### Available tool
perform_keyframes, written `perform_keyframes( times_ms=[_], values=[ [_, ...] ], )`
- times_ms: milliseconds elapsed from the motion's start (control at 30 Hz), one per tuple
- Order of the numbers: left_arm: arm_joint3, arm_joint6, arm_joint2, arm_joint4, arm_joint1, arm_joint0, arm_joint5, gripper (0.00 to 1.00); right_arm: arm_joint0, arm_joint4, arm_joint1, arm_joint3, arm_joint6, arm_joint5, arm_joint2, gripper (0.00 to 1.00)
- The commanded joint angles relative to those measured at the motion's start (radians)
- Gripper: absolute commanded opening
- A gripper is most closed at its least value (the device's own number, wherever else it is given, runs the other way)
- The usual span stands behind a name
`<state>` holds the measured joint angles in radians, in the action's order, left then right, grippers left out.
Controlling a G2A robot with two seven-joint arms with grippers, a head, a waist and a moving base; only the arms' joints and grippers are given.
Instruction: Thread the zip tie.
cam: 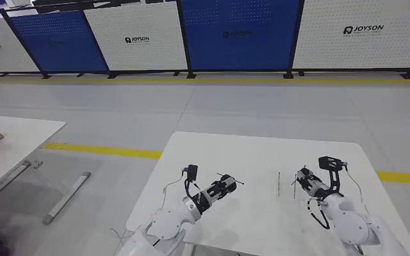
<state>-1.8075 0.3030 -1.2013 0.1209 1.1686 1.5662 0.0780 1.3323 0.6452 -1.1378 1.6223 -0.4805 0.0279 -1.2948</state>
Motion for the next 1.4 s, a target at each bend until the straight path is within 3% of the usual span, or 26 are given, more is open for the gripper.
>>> perform_keyframes(
  times_ms=[0, 133, 267, 700, 900, 1033, 1133, 1367],
  values=[
    [0.0, 0.0, 0.0, 0.0, 0.0, 0.0, 0.0, 0.0, 0.035, -0.025, 0.001, 0.026, 0.07, -0.025, -0.03, 0.0],
    [0.0, 0.0, 0.0, 0.0, 0.0, 0.0, 0.0, 0.0, 0.136, -0.043, 0.006, 0.108, 0.172, -0.075, -0.088, 0.0],
    [0.0, 0.0, 0.0, 0.0, 0.0, 0.0, 0.0, 0.0, 0.224, -0.029, 0.008, 0.165, 0.231, -0.121, -0.097, 0.0],
    [0.001, -0.018, 0.006, -0.021, 0.001, -0.005, 0.0, 0.0, 0.228, -0.04, 0.004, 0.159, 0.264, -0.106, -0.093, 0.0],
    [0.003, -0.168, 0.082, -0.132, 0.017, -0.046, -0.066, 0.0, 0.244, -0.064, -0.013, 0.158, 0.416, -0.08, -0.055, 0.0],
    [0.025, -0.238, 0.137, -0.171, 0.031, -0.081, -0.115, 0.0, 0.274, -0.013, -0.022, 0.18, 0.526, -0.047, -0.031, 0.0],
    [0.048, -0.251, 0.165, -0.173, 0.039, -0.105, -0.145, 0.0, 0.283, 0.016, -0.025, 0.186, 0.536, -0.013, -0.016, 0.0],
    [0.048, -0.251, 0.165, -0.173, 0.039, -0.105, -0.145, 0.0, 0.283, 0.016, -0.025, 0.186, 0.536, -0.013, -0.016, 0.0]
  ],
)
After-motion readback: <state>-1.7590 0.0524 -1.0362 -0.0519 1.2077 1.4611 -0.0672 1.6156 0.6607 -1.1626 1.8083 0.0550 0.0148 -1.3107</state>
